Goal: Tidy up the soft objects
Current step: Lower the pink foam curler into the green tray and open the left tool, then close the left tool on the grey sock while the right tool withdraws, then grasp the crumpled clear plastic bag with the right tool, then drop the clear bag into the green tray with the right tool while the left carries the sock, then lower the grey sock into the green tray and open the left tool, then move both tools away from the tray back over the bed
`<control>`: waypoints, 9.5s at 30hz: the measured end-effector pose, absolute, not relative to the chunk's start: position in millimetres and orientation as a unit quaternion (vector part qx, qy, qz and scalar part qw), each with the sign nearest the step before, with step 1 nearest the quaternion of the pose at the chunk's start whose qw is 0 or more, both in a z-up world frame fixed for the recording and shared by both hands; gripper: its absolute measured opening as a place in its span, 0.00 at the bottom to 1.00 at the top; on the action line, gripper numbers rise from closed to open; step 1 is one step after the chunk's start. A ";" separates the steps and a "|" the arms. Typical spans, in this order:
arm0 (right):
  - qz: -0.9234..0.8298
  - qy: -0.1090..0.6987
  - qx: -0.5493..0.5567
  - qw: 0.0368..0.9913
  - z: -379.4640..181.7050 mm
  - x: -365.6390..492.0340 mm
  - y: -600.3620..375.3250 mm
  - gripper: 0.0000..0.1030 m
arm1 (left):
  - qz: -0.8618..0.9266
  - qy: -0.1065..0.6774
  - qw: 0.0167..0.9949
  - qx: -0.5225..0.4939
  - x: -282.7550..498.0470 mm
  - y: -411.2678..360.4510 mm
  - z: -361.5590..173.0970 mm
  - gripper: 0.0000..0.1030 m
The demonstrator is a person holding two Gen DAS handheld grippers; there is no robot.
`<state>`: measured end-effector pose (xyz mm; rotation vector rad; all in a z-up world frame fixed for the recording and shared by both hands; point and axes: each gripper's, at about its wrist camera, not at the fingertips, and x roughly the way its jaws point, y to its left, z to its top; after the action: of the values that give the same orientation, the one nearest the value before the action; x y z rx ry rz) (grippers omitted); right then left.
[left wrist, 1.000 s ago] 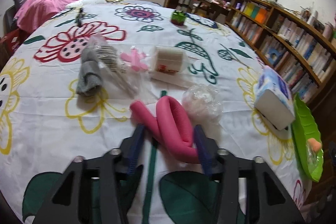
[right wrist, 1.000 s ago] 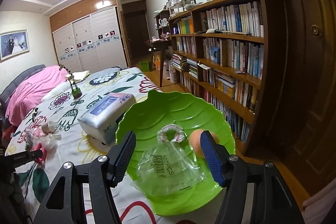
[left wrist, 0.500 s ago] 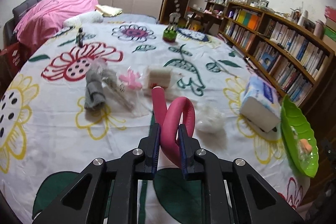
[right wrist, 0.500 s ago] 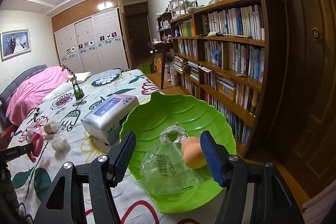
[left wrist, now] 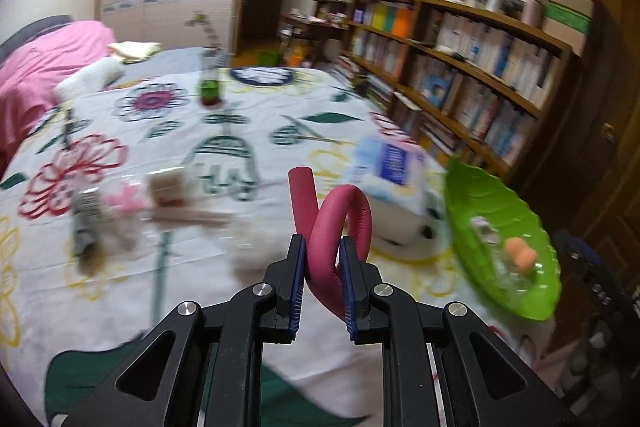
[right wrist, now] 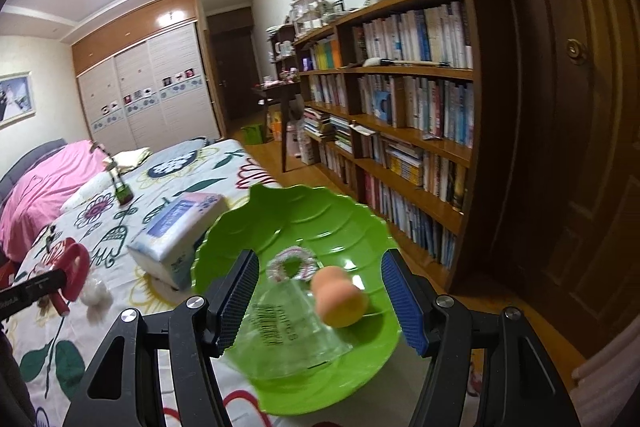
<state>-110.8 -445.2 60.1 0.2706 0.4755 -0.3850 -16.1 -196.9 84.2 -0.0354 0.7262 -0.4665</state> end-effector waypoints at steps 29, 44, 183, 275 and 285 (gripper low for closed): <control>-0.207 0.211 0.147 0.944 63.6 -119.5 -457.4 0.65 | -0.380 0.356 0.854 0.015 -29.5 -325.5 85.8 0.47; -0.190 0.206 0.110 0.954 57.8 -116.4 -432.8 0.67 | -0.290 0.336 0.896 -0.002 -17.7 -263.8 84.0 0.61; -0.135 0.307 0.158 0.929 51.7 -40.0 -445.7 0.60 | -0.105 0.357 0.925 -0.079 16.2 -65.3 51.2 0.28; -0.113 0.268 0.066 0.954 75.3 -55.0 -406.4 0.70 | -0.259 0.336 0.906 -0.009 13.2 -217.7 80.7 0.67; -0.051 0.273 0.062 0.959 77.8 -35.8 -367.1 0.71 | -0.185 0.334 0.924 -0.031 26.2 -141.3 74.5 0.73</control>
<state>-35.8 -367.1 77.8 0.1259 0.5542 -0.1028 26.2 -141.3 74.5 -0.0629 0.6851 -0.3802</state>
